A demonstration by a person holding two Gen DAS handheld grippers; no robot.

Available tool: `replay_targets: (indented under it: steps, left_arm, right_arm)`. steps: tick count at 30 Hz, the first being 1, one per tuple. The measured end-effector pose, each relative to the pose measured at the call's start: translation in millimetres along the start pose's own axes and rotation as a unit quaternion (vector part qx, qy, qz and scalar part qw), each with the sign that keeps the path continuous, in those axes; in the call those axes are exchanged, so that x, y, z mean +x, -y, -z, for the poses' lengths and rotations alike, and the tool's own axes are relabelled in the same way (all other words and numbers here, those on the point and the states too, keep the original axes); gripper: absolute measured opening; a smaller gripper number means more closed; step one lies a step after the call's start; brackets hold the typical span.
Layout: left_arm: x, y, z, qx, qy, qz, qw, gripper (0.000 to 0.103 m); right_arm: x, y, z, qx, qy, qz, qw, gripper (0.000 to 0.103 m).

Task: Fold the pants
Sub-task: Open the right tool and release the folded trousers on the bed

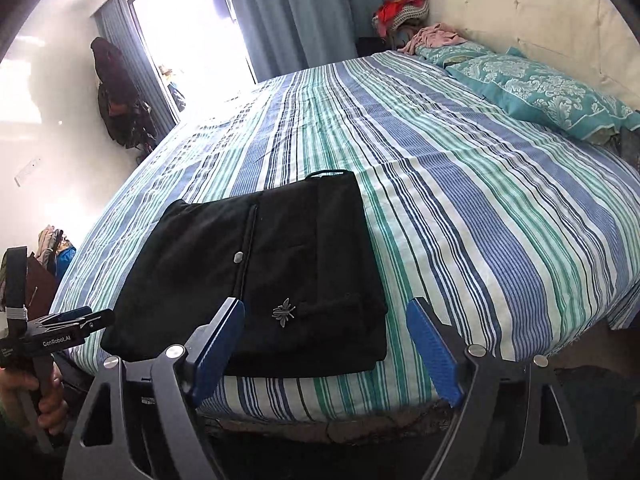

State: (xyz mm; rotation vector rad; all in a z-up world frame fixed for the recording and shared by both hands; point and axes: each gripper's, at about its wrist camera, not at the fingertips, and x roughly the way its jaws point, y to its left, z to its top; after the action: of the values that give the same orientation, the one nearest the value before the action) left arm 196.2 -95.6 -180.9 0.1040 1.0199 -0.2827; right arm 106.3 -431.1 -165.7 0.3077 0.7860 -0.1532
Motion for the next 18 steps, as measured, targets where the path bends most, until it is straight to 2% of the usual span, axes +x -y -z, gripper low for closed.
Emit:
replay_targets:
  steps: [7,18]
  left_arm:
    - [-2.7,-5.4,1.5,0.007,0.003,-0.017,0.9998,0.087]
    - [-3.3,-4.3,2.7,0.015,0.002,-0.026,0.9995,0.087]
  right_arm:
    - [3.0,-10.3,0.1,-0.02,-0.003,-0.003,1.0,0.083]
    - [6.2,-7.5,2.1,-0.008,-0.01,-0.012,1.0,0.083]
